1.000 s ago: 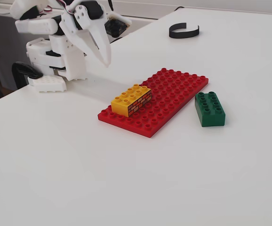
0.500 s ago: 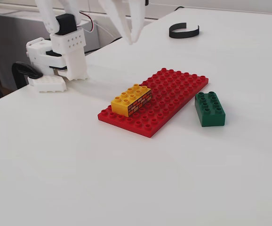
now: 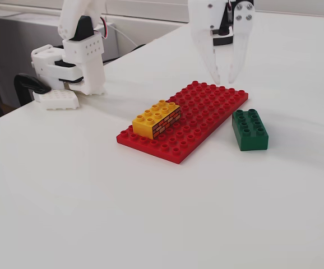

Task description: Grab the loose lego brick and stack it on top of the fixed one.

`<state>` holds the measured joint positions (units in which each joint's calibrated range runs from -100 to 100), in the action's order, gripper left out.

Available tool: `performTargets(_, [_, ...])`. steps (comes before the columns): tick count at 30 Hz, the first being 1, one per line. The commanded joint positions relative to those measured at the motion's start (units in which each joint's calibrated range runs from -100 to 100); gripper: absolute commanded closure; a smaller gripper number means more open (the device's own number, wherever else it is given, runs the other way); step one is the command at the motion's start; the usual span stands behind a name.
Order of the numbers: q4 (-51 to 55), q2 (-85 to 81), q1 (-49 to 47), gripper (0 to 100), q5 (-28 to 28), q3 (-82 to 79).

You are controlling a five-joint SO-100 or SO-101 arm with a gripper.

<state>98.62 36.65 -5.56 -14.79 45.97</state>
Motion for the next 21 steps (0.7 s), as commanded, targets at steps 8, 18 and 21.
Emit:
performTargets(8, [-0.09, 10.86, 0.07, 66, -1.21, 10.14])
performTargets(18, [-5.30, 21.69, 2.08, 66, -1.15, 10.14])
performTargets(21, [-4.52, 22.29, 2.15, 68, -1.21, 11.41])
